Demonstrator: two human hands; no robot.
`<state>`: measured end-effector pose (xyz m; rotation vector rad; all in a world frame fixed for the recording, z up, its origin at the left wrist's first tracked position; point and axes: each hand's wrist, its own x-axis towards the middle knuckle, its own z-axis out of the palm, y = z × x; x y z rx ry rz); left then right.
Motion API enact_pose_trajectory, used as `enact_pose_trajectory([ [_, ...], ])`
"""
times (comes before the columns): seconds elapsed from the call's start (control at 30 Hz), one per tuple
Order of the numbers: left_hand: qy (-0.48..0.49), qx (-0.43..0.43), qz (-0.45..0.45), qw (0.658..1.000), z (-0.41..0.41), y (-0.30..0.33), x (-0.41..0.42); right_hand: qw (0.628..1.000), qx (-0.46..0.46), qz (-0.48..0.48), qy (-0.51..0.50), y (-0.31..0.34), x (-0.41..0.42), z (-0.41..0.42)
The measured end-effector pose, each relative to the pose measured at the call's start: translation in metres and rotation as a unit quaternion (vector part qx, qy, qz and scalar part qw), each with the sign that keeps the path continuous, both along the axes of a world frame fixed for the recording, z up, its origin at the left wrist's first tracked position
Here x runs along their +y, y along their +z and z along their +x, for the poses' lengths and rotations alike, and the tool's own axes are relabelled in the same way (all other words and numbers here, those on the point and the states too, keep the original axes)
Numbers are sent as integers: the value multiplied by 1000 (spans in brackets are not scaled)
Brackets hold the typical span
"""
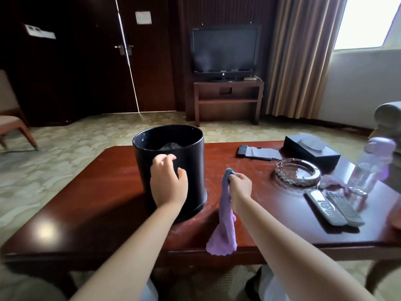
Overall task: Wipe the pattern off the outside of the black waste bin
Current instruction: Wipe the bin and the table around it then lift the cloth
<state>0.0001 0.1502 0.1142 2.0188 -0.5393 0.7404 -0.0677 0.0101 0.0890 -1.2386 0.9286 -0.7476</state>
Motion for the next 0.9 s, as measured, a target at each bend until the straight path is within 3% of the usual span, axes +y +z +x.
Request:
enact_pose_trajectory([
  [0.13,-114,88,72,987,-19,-3,-4,991,23,-127,26,20,1,-15],
  [0.23,-245,178,127,945,-31,-1,-13,980,24,-193,49,36,5,-17],
  [0.37,-362,289,66,884,-41,8,-29,967,32,-243,70,51,4,-18],
  [0.57,-256,228,70,937,-27,26,-34,970,23,-227,90,60,-16,-22],
  [0.9,-303,187,71,932,-30,30,-41,974,-32,-212,66,61,-26,-22],
])
